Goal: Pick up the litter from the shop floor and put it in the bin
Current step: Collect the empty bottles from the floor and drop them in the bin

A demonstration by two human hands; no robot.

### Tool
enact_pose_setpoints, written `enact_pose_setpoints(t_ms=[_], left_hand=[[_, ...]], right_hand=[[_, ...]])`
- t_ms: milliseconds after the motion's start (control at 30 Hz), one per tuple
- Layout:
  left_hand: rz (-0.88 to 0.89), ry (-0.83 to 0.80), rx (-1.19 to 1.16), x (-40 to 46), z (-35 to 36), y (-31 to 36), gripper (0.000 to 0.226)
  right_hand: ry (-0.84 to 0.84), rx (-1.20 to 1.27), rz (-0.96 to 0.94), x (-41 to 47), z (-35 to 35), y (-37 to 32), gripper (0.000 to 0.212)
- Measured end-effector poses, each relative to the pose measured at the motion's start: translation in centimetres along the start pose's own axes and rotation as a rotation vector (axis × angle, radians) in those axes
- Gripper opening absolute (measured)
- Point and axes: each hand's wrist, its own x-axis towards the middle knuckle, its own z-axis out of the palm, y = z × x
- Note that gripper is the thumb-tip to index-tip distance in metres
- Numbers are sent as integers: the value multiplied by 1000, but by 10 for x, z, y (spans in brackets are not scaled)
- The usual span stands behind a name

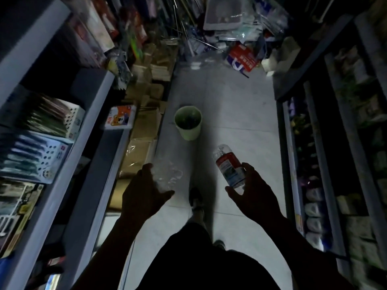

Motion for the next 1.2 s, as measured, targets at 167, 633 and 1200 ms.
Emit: enact_pose_setpoints(t_ms=[167, 633, 1200], left_hand=[[-50, -33, -53, 86, -10, 8, 104], [219, -111, -1, 313, -13, 100, 104], [-36, -59, -69, 490, 2, 188, 89]], right_hand=[[1, -16, 18, 87, -6, -22, 86], [71, 42, 291, 237, -43, -14, 88], [-132, 24, 162, 481, -101, 22, 91]])
